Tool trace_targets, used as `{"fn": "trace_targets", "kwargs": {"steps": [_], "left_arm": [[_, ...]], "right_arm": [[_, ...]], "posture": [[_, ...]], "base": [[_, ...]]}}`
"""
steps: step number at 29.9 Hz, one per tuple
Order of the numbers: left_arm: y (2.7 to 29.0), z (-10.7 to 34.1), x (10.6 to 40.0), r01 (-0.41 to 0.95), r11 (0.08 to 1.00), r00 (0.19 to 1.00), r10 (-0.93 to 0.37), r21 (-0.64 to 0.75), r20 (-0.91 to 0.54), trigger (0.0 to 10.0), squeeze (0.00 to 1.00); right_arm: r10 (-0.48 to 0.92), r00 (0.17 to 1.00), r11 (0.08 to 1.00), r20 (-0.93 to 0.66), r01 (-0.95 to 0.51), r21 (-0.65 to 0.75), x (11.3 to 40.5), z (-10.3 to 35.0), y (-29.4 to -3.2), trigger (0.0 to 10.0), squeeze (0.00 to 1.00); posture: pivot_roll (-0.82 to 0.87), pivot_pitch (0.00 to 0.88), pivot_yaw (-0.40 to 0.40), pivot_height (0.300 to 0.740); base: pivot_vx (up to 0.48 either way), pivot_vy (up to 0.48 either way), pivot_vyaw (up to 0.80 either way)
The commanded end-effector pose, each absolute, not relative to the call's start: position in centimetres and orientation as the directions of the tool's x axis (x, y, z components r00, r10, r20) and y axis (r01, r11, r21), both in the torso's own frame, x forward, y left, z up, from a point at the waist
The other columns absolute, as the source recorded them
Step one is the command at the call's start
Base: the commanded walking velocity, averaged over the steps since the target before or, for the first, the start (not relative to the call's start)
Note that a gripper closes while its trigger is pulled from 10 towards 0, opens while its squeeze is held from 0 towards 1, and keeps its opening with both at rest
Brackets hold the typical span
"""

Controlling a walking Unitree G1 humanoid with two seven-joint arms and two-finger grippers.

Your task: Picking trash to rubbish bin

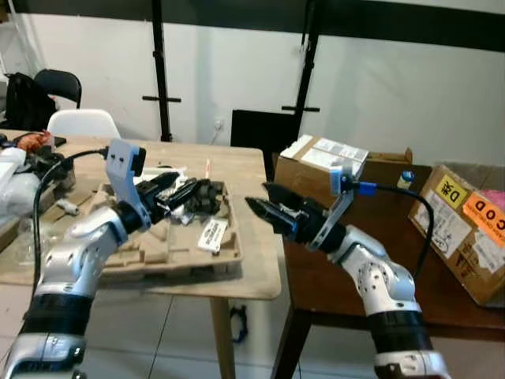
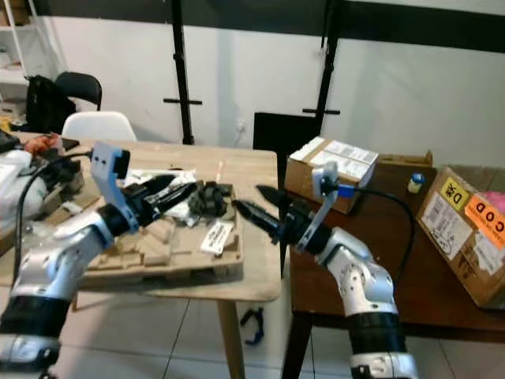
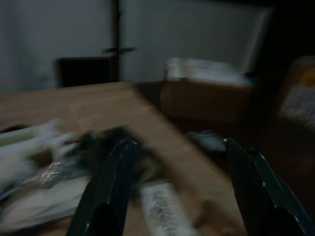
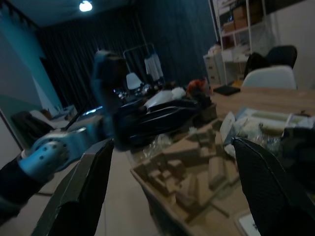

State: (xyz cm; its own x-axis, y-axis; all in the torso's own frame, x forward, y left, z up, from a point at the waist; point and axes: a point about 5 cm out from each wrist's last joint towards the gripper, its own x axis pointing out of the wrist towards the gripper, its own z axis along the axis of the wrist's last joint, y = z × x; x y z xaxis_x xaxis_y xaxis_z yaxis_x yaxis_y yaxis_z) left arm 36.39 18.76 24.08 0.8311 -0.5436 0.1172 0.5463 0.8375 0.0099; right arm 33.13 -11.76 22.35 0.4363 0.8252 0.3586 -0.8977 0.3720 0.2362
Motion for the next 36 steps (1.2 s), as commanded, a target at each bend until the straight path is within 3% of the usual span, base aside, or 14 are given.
{"fn": "trace_targets", "kwargs": {"steps": [1, 6, 8, 9, 11, 14, 15, 16, 17, 30, 36], "left_arm": [[18.5, 23.4, 37.1, 0.485, 0.872, 0.87, -0.488, 0.057, 0.07, 10.0, 0.0], [18.8, 22.8, 37.9, 0.384, 0.919, 0.921, -0.388, 0.084, 0.035, 10.0, 0.0], [18.8, 22.4, 38.6, 0.35, 0.932, 0.935, -0.354, 0.088, 0.022, 10.0, 0.0], [18.8, 22.4, 38.6, 0.35, 0.932, 0.935, -0.354, 0.088, 0.022, 10.0, 0.0], [18.4, 22.0, 39.3, 0.328, 0.933, 0.943, -0.332, 0.144, 0.0, 10.0, 0.0], [17.8, 22.2, 40.1, 0.302, 0.938, 0.951, -0.308, 0.169, 0.013, 10.0, 0.0], [17.7, 22.5, 40.4, 0.289, 0.946, 0.955, -0.296, 0.146, 0.033, 10.0, 0.91], [17.6, 22.7, 40.6, 0.277, 0.955, 0.958, -0.283, 0.106, 0.053, 10.0, 1.0], [17.4, 23.2, 40.9, 0.263, 0.965, 0.961, -0.264, 0.016, 0.084, 10.0, 1.0], [16.6, 23.4, 41.9, 0.209, 0.964, 0.976, -0.194, -0.164, 0.103, 10.0, 1.0], [16.0, 23.3, 42.0, 0.205, 0.97, 0.977, -0.196, -0.127, 0.079, 10.0, 1.0]], "right_arm": [[0.833, 0.434, 0.378, 0.343, -0.899, 0.221, 32.9, 22.4, -12.1, 10.0, 0.0], [0.816, 0.507, 0.46, 0.277, -0.86, 0.219, 33.1, 21.3, -12.3, 10.0, 0.0], [0.734, 0.63, 0.587, 0.255, -0.777, 0.227, 34.2, 21.2, -12.8, 10.0, 0.0], [0.734, 0.63, 0.587, 0.255, -0.777, 0.227, 34.2, 21.2, -12.8, 10.0, 0.0], [0.617, 0.767, 0.745, 0.177, -0.642, 0.183, 35.7, 20.8, -13.3, 10.0, 0.0], [0.555, 0.812, 0.796, 0.18, -0.581, 0.169, 36.4, 21.1, -13.1, 10.0, 0.0], [0.545, 0.814, 0.793, 0.199, -0.578, 0.191, 36.4, 21.3, -12.9, 10.0, 0.0], [0.537, 0.815, 0.791, 0.216, -0.576, 0.207, 36.5, 21.5, -12.7, 10.0, 0.0], [0.526, 0.819, 0.793, 0.228, -0.57, 0.218, 36.4, 21.7, -12.4, 10.0, 0.0], [0.505, 0.833, 0.807, 0.228, -0.549, 0.218, 35.8, 20.8, -10.4, 10.0, 0.0], [0.496, 0.838, 0.818, 0.23, -0.539, 0.2, 35.4, 20.9, -10.4, 10.0, 0.0]], "posture": [[0.02, 0.032, -0.043, 0.74], [0.02, 0.034, -0.046, 0.74], [0.03, 0.044, -0.055, 0.74], [0.03, 0.044, -0.055, 0.74], [0.02, 0.048, -0.053, 0.74], [0.03, 0.057, -0.047, 0.74], [0.02, 0.062, -0.039, 0.74], [0.02, 0.064, -0.035, 0.74], [0.02, 0.065, -0.033, 0.74], [-0.02, 0.115, 0.006, 0.74], [-0.04, 0.139, 0.017, 0.74]], "base": [[0.0, 0.0, 0.0], [0.0, 0.0, 0.0], [0.0, 0.0, 0.0], [0.0, 0.0, 0.0], [0.0, 0.0, 0.0], [0.0, 0.0, 0.0], [0.0, 0.0, 0.0], [0.0, 0.0, 0.0], [0.0, 0.0, 0.0], [0.0, 0.0, 0.0], [0.0, 0.0, 0.0]]}}
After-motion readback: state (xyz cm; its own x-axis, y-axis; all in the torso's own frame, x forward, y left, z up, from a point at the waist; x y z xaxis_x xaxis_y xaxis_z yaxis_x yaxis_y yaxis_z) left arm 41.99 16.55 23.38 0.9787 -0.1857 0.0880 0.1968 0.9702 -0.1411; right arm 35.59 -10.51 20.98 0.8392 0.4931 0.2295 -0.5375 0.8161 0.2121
